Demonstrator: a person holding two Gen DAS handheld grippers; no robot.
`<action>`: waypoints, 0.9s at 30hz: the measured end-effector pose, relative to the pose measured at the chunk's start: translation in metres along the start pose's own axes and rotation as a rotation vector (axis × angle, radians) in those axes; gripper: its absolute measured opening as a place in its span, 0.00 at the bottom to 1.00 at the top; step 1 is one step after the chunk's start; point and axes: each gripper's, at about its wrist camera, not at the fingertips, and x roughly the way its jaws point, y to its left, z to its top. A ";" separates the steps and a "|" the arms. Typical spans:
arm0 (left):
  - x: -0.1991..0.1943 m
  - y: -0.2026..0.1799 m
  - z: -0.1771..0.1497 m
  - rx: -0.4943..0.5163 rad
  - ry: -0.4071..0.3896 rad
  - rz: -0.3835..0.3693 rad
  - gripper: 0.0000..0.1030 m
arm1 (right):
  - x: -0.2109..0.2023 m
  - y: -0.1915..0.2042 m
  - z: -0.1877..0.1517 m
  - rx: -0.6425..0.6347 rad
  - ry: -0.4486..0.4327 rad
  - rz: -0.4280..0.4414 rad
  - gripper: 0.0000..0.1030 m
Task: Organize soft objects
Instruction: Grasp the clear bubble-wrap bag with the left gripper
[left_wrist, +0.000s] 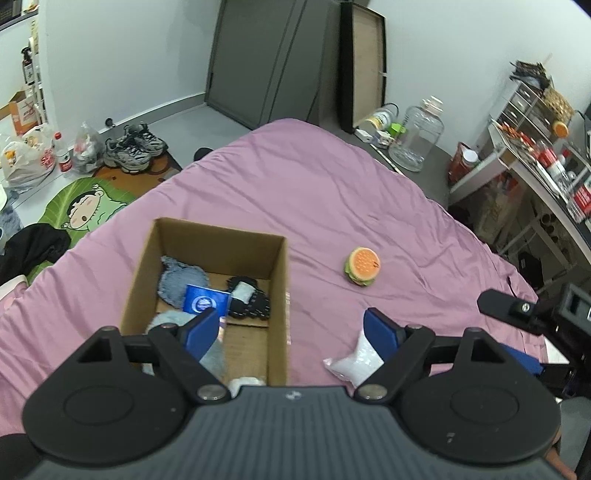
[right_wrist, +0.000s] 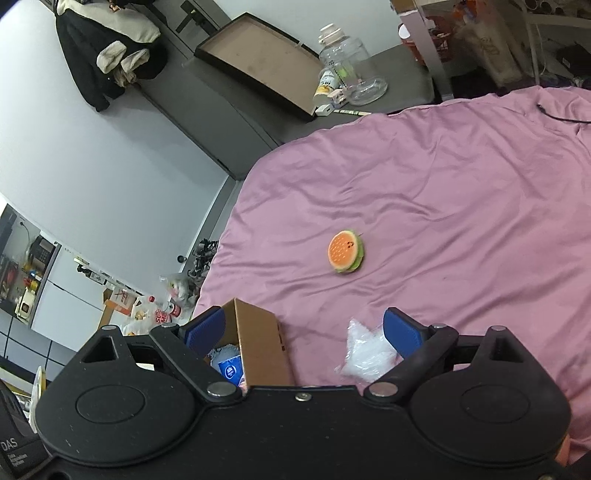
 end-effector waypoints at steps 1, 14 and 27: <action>0.001 -0.005 -0.002 0.008 0.002 -0.001 0.82 | -0.001 -0.002 0.002 0.004 -0.001 0.003 0.90; 0.028 -0.059 -0.021 0.090 0.051 -0.020 0.82 | -0.005 -0.041 0.016 0.094 -0.006 0.009 0.90; 0.090 -0.093 -0.048 0.113 0.158 -0.003 0.81 | 0.010 -0.068 0.030 0.099 0.035 0.017 0.90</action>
